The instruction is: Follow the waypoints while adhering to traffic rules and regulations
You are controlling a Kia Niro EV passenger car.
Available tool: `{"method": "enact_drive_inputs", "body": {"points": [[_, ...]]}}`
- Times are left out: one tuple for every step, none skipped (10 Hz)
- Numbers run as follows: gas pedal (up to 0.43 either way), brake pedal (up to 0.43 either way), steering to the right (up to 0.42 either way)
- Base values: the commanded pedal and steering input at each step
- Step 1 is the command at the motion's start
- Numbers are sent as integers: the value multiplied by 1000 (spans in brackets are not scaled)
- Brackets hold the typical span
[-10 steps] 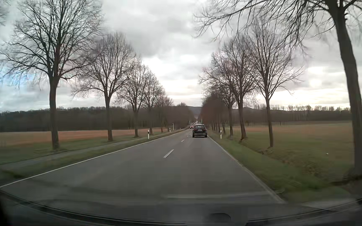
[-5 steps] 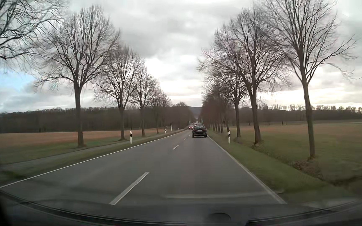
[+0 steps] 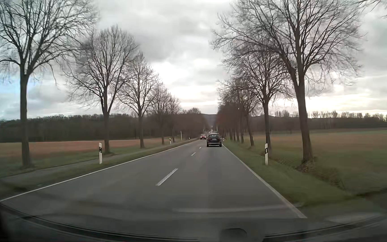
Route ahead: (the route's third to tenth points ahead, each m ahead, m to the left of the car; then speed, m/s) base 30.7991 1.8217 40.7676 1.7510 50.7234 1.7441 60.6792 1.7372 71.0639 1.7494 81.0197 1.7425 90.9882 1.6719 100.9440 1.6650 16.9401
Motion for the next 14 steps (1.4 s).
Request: {"method": "enact_drive_inputs", "body": {"points": [[390,0,1],[390,0,1],[390,0,2],[390,0,2],[390,0,2],[390,0,2],[390,0,2],[390,0,2],[358,0,2],[350,0,2],[350,0,2],[350,0,2],[350,0,2],[350,0,2]]}}
